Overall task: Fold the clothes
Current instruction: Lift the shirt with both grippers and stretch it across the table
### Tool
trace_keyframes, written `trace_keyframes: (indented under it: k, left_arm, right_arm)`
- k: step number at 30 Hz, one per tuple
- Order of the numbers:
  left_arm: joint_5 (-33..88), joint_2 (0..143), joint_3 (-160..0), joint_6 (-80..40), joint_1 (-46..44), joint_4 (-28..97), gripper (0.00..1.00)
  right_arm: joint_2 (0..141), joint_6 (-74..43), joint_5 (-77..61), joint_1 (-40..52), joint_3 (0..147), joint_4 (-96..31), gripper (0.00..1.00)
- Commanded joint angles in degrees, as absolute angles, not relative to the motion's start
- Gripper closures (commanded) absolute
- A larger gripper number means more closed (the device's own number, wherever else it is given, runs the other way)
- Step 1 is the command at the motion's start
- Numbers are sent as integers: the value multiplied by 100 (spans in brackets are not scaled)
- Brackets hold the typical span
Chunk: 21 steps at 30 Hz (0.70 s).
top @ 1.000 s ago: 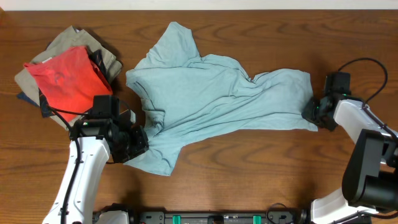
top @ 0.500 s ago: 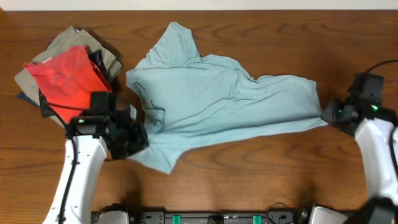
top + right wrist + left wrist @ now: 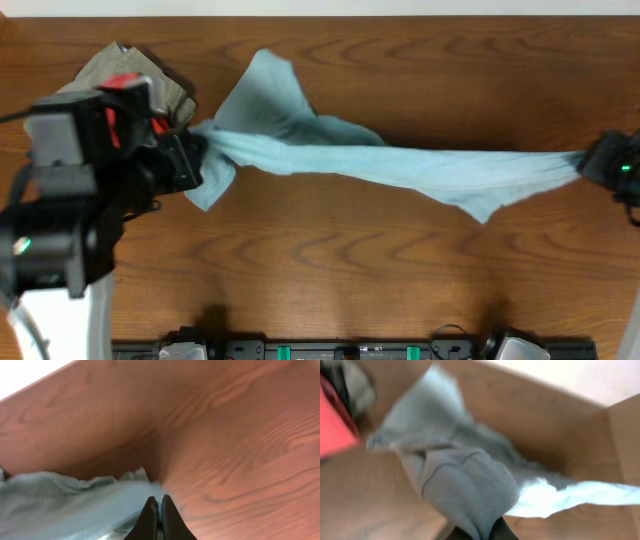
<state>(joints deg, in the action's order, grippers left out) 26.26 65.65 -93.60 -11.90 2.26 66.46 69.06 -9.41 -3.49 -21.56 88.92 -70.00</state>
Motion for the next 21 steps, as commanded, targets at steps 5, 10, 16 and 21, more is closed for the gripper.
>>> trace_keyframes:
  k: [5,10,16,21]
  left_arm:
    - [2635,6499,-10779,-1144,285,6665,94]
    - [2628,6591,-10965,-1271,283,6464,94]
    - [2663,7314,-10962,-1273,279,6549,94]
    - [2663,8252,-10965,-1269,272,6390,94]
  right_arm:
    - [6847,-755,-390,-2493,10468,-7325,99]
    - [6912,-631,-508,-2528,10916,-7146,99]
    - [7452,-222,-1347,-2488,10903,-7218,99]
    - [8294,-202,-1723,-2309,10903,-7140,99]
